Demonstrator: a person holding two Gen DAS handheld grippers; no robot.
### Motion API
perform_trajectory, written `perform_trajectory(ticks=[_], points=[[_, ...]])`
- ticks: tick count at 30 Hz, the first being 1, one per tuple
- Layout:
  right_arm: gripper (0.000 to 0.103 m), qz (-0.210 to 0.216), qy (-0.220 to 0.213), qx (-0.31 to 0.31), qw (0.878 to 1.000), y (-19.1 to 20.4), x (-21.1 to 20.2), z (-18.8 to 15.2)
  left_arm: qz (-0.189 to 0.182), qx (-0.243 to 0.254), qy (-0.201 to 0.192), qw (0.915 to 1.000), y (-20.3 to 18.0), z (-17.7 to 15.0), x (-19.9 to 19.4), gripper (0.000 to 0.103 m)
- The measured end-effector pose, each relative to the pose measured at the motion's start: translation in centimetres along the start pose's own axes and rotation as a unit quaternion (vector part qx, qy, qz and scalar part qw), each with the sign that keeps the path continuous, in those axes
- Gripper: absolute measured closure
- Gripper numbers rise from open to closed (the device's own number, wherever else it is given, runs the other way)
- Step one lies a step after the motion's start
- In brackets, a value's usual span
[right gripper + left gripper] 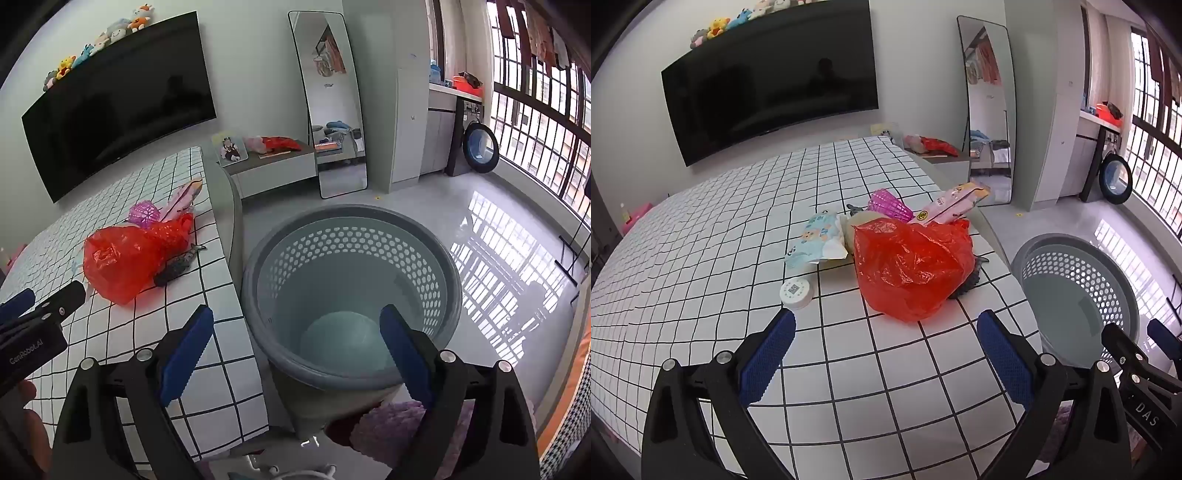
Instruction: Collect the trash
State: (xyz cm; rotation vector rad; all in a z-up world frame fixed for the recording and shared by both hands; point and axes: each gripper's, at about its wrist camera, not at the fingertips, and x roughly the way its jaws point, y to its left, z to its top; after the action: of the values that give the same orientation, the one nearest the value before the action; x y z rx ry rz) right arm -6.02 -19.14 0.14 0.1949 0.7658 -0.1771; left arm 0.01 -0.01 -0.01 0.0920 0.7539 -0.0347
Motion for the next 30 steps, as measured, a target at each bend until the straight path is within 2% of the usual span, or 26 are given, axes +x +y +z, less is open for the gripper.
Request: perform_trajectory(ticks=[30], points=[[0.016, 0.001, -0.003, 0.001, 1.000, 0.27, -0.24, 0.30, 0.003, 0.002, -0.005, 1.0000, 0.24, 0.06, -0.14, 0.006]])
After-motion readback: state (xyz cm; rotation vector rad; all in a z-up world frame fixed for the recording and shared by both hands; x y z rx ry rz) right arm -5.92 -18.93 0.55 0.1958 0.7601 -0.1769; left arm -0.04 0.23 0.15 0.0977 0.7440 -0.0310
